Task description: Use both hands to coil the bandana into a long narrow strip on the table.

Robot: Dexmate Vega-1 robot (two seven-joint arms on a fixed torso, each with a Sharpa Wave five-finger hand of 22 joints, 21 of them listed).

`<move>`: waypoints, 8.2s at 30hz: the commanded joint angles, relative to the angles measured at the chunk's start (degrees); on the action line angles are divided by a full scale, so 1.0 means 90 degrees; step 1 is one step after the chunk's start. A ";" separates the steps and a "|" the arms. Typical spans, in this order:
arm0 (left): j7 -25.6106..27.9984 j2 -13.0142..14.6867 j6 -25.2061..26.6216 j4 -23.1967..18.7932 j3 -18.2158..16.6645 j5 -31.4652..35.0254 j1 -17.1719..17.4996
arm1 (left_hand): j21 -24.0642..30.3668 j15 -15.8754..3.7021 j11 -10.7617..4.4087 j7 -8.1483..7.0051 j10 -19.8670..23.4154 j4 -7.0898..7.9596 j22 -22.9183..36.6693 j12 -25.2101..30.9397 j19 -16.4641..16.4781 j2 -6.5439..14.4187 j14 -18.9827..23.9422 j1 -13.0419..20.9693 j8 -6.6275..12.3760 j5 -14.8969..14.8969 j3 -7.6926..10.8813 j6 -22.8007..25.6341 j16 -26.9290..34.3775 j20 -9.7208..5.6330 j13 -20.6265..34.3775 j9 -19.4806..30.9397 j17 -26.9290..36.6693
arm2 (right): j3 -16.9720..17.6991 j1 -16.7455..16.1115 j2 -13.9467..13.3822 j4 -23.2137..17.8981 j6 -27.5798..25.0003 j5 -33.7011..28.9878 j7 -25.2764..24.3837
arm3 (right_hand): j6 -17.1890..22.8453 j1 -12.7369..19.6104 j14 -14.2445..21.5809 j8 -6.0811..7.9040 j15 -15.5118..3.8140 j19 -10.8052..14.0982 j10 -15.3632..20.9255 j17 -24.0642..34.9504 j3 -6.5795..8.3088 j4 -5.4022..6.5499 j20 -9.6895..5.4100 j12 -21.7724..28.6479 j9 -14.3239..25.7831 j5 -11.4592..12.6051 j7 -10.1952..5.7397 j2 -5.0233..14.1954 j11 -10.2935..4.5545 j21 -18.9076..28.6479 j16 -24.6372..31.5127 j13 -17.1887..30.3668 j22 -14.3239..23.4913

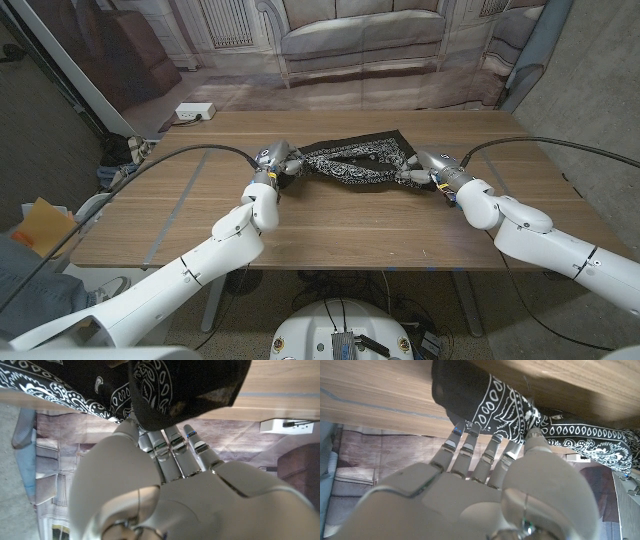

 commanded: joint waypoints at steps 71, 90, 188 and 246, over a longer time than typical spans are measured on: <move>-0.3168 -0.0430 0.2412 0.3162 0.2825 -0.1901 -0.4744 | -0.0220 0.1056 0.0521 0.0814 -0.2159 0.0849 0.0206 -0.0469 -0.1263 -0.0185 -0.2327 -0.1247 -0.1119 -0.0039 0.0907 -0.1157 -0.0200 0.0608 0.0175 0.0197 0.0085 | -0.2674 0.4556 0.3472 0.7016 0.1038 0.0229 0.1247 | -0.0628 -0.0382 0.0451 -0.0273 -0.0411 -0.0204 0.0593 0.0043 0.0202 0.0061 -0.0160 -0.0067 0.0074 -0.0085 0.0005 -0.0073 -0.0040 -0.0042 -0.0088 0.0018 0.0062; -0.2956 0.0158 0.2484 0.1776 0.3113 -0.0840 -0.4170 | -0.0335 0.1146 0.0451 0.0531 -0.4172 0.0439 0.0160 -0.0470 -0.2547 -0.0676 -0.4079 -0.1164 -0.1438 0.0012 0.0782 -0.3026 -0.0172 0.0624 -0.0006 0.0209 0.0107 | -0.2421 0.3564 0.1971 0.4251 0.0041 0.0080 0.1764 | -0.1038 -0.0460 0.0076 -0.0474 -0.0304 -0.0550 0.0187 0.0035 0.0164 -0.0011 -0.0104 -0.0294 0.0106 -0.0059 0.0001 -0.0282 -0.0033 -0.0137 -0.0172 0.0033 0.0061; -0.0206 -0.0063 0.0416 0.2041 0.2044 0.3821 -0.0878 | -0.0216 0.0679 0.0099 0.0202 -0.5939 0.0083 0.0070 -0.0015 -0.3646 -0.1443 -0.5568 -0.1142 -0.1056 0.0348 -0.0240 -0.5315 0.0018 0.0468 -0.0179 0.0070 0.0070 | -0.1604 0.0359 0.1229 0.0827 -0.0861 -0.2463 -0.1242 | -0.4362 -0.1005 -0.1977 -0.0977 0.0346 -0.0902 -0.2121 0.0001 -0.0214 -0.0033 0.0698 -0.0444 0.0051 0.0184 0.0365 -0.0946 0.0585 -0.0118 -0.0056 0.0090 -0.0016; 0.1237 -0.0808 -0.0297 0.3428 0.1810 0.2827 -0.1164 | -0.0151 0.0677 -0.0039 0.0105 -0.5343 0.0133 0.0059 -0.0153 -0.3234 -0.1264 -0.4928 -0.1184 -0.1074 0.0269 -0.0412 -0.4687 -0.0007 0.0440 -0.0197 0.0079 0.0081 | -0.1935 0.0788 0.1349 0.2343 -0.0655 -0.3366 -0.1549 | -0.4259 -0.0532 -0.1751 -0.0939 0.0021 -0.0316 -0.2060 0.0019 -0.0149 -0.0103 0.0506 -0.0403 0.0058 0.0379 0.0166 -0.0886 0.0353 0.0045 -0.0048 0.0086 -0.0022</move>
